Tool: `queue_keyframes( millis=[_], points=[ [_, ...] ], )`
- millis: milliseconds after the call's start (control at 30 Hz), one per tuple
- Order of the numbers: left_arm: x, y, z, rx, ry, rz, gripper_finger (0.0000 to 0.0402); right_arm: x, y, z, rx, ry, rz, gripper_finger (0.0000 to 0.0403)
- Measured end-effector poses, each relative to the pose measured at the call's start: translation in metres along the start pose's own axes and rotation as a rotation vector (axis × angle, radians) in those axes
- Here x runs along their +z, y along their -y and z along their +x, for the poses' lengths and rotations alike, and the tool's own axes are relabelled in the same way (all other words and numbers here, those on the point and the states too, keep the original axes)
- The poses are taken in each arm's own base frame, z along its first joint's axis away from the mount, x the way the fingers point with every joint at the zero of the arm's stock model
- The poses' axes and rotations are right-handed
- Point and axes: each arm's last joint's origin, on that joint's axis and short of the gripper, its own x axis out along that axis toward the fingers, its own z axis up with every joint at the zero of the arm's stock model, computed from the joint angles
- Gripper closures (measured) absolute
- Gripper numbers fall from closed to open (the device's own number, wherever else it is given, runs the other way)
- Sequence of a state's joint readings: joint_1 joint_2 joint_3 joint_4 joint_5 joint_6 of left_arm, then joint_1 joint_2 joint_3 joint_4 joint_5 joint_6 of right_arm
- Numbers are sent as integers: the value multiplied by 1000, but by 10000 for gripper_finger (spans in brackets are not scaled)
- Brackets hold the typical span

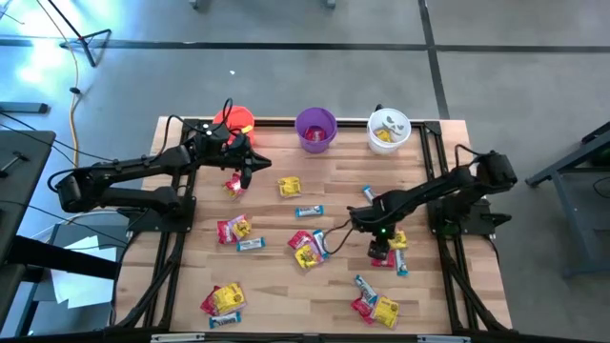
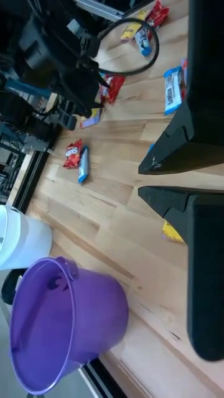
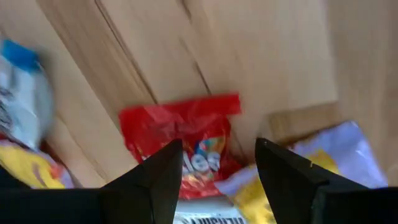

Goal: Sort candy
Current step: Put the red candy into the purple bucket

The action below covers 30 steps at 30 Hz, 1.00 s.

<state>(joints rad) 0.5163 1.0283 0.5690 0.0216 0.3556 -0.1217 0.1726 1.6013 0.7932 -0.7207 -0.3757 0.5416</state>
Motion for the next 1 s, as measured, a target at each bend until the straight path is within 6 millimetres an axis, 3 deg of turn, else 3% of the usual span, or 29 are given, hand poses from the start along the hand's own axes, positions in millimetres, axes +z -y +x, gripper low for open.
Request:
queue_keyframes(
  millis=[433, 867, 1000],
  points=[
    [0, -1, 0, 43, 5, -7, 376, -5, 8, 15, 87, 11, -43, 219],
    [0, -1, 0, 45, 7, -25, 376, 1, 4, 14, 89, 59, -70, 385],
    [0, -1, 0, 45, 6, -48, 376, 9, -4, 6, 81, 110, -85, 395]
  ],
)
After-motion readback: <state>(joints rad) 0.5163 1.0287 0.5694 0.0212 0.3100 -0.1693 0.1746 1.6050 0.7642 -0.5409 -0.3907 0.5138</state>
